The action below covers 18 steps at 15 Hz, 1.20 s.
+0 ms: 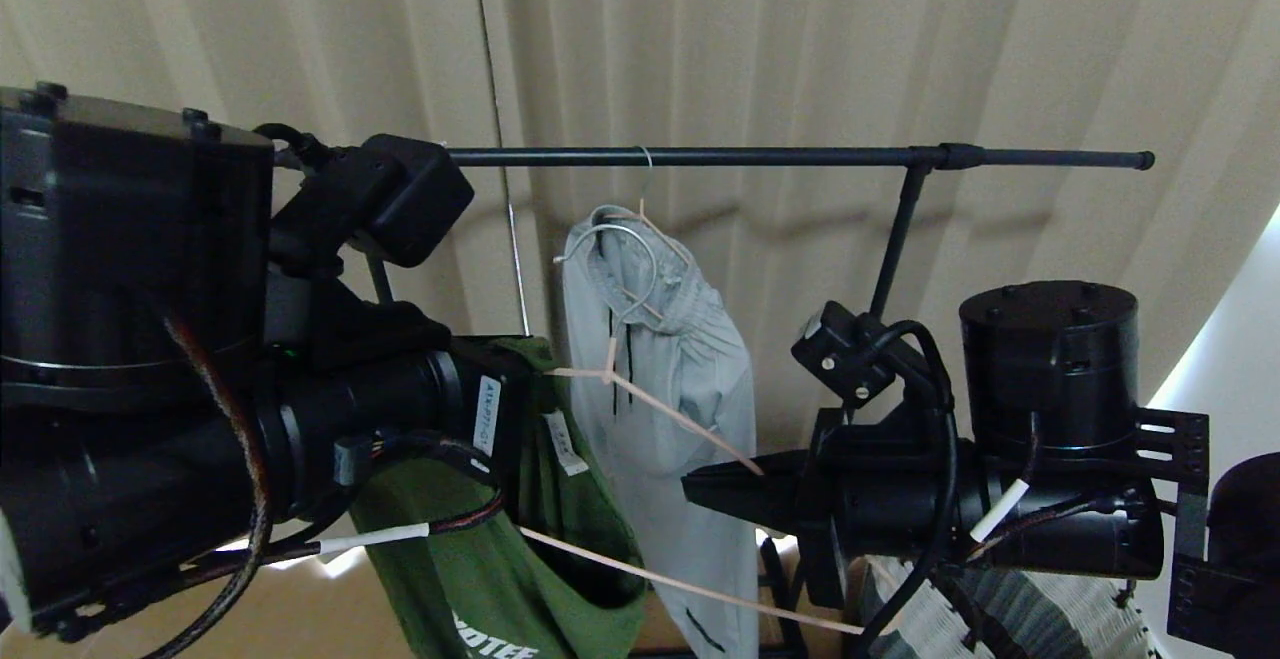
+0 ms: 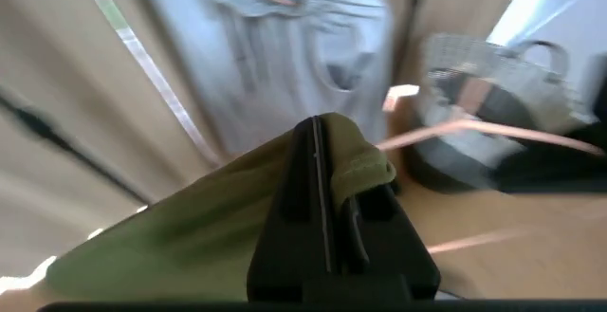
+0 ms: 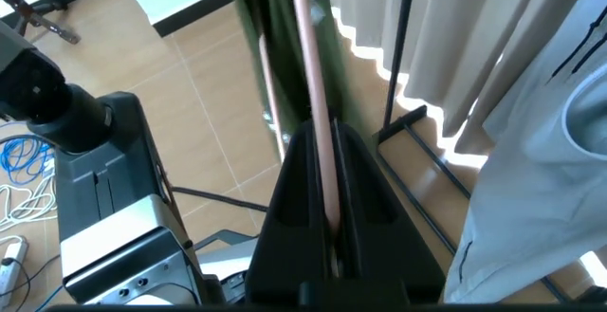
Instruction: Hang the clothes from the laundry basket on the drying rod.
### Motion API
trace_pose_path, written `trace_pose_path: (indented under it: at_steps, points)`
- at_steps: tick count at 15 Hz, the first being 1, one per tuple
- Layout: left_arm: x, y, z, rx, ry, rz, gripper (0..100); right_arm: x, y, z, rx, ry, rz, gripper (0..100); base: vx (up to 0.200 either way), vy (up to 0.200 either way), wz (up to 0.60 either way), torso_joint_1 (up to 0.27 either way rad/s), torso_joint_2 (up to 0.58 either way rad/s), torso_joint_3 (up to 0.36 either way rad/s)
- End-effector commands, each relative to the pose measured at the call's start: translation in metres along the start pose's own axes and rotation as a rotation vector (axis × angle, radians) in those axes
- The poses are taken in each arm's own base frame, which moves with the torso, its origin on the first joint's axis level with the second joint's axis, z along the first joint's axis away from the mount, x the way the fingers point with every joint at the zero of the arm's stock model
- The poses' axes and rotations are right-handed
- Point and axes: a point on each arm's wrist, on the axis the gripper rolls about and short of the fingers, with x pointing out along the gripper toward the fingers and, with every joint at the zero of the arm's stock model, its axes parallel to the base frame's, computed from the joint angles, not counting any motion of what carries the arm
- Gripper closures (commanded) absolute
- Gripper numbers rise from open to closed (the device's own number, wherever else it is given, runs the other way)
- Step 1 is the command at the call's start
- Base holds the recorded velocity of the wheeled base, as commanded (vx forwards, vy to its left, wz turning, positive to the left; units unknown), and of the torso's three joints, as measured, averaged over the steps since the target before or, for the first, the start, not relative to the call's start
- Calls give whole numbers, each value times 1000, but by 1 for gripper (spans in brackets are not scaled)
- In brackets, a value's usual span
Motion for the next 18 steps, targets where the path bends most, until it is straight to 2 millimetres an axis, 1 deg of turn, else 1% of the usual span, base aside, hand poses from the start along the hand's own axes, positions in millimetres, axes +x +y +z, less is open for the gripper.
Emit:
trace_pose_path:
  at_steps: [1,3,5,6,8,9,10,11,14,17,18]
  points:
    - [-11,2,4,-11,-30,-38,100,0,1,1,-2,-1,2,100,0,0,0,0,0,0]
    - [-16,7,7,-21,-51,-22,100,-3,1,-2,1,2,-12,100,0,0,0,0,0,0]
    - [-12,28,7,-47,-46,73,100,-11,3,-4,-2,-8,-50,100,0,0,0,0,0,0]
    - [-12,39,7,-47,-43,120,100,-19,1,-5,1,-18,-96,100,0,0,0,0,0,0]
    - [-12,47,7,-41,-37,175,100,-27,-2,-4,6,-32,-153,100,0,0,0,0,0,0]
    - [-12,47,7,-41,-37,175,100,-27,-2,-4,6,-32,-153,100,0,0,0,0,0,0]
    - [-10,49,4,-25,-22,245,100,-33,-10,-3,15,-50,-224,100,0,0,0,0,0,0]
    - [-9,49,-1,-19,-4,269,100,-35,-15,1,18,-70,-266,100,0,0,0,0,0,0]
    - [-8,48,-7,-10,27,267,100,-34,-19,5,21,-86,-297,100,0,0,0,0,0,0]
    - [-8,47,-8,-7,40,264,100,-29,-22,9,22,-94,-332,100,0,0,0,0,0,0]
    - [-9,39,-8,-1,36,229,100,-25,-25,11,23,-93,-335,100,0,0,0,0,0,0]
